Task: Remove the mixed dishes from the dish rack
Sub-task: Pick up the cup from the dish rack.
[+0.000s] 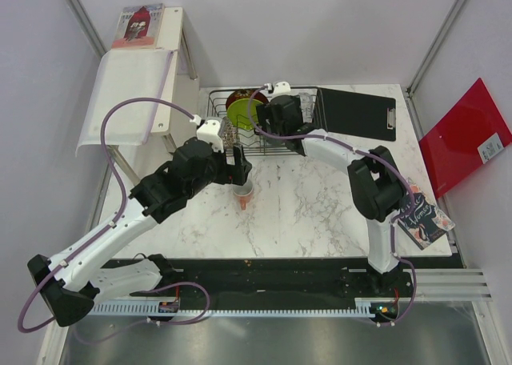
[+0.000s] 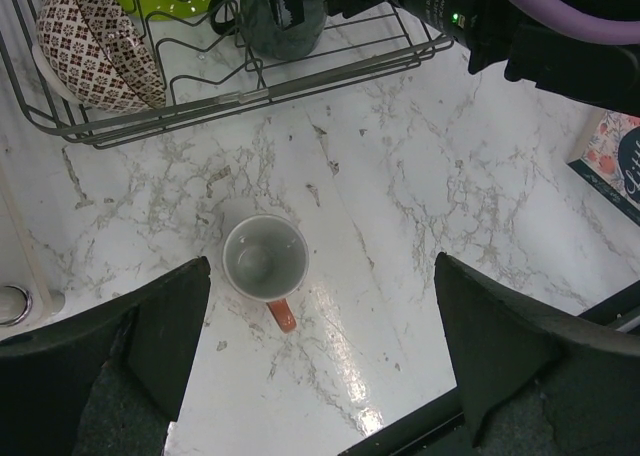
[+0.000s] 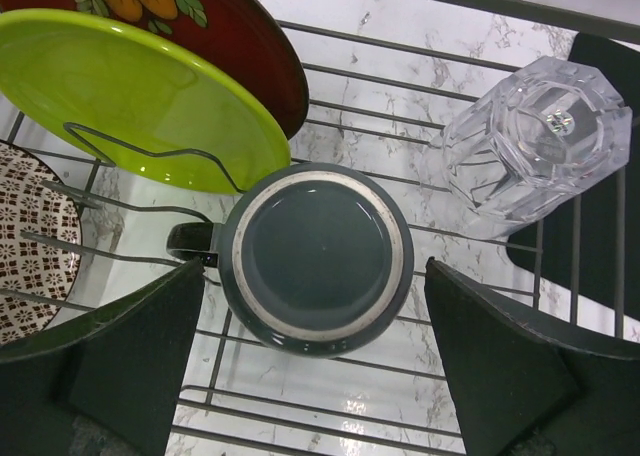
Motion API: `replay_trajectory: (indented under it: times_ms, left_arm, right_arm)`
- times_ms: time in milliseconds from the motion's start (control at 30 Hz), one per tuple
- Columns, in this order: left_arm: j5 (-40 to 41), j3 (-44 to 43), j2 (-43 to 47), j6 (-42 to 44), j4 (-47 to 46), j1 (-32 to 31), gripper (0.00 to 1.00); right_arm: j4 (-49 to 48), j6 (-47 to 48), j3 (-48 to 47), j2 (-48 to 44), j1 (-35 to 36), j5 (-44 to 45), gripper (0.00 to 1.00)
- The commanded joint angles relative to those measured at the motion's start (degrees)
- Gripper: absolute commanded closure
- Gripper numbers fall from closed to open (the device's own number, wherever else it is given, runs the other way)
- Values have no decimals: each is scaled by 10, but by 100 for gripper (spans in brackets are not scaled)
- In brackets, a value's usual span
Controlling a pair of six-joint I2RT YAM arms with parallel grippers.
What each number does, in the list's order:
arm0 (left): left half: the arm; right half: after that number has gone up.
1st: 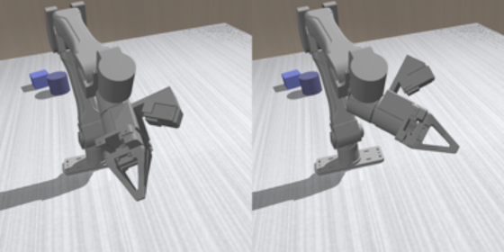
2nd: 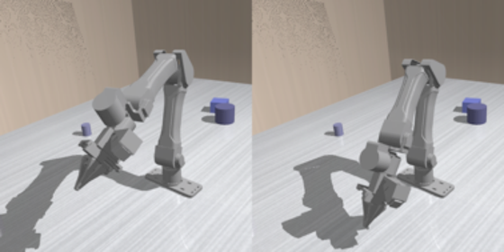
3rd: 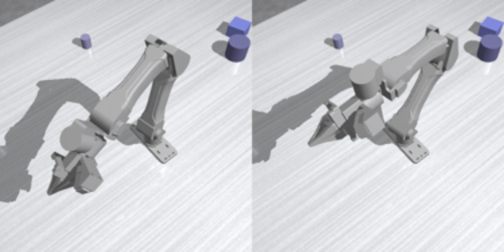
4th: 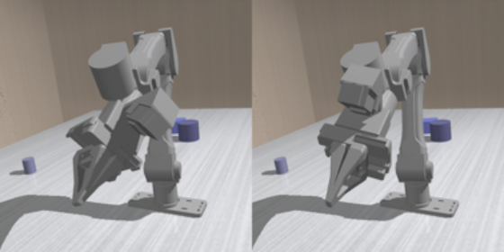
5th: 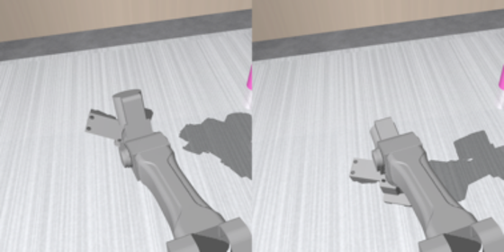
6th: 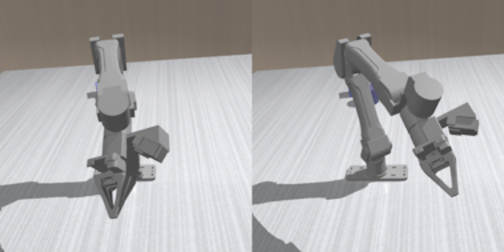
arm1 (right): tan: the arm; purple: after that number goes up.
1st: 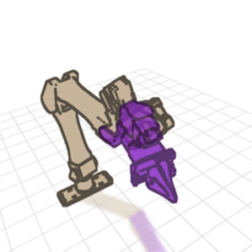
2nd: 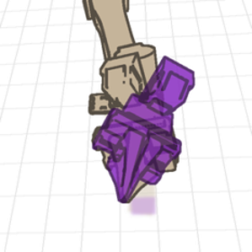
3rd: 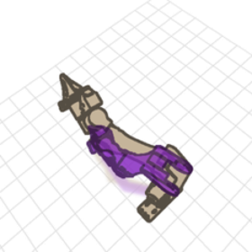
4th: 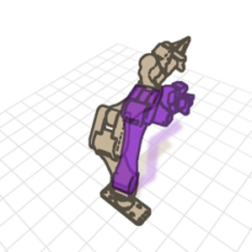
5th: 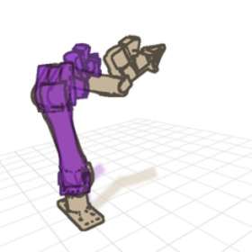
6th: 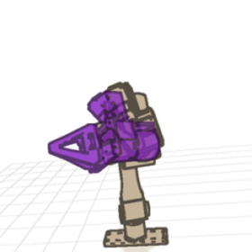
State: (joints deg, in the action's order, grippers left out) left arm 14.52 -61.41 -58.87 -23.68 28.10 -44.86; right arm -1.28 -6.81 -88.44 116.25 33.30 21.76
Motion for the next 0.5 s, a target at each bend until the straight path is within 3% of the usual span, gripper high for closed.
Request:
replay_trajectory:
  times_ms: [0,467]
  left_arm:
    - [8,8,12,14,-28,-3,1]
    - [3,22,4,8,-31,-2,1]
  right_arm:
    - [-16,6,-28,24,-9,-18,2]
    - [3,-23,-49,72,-10,-33,2]
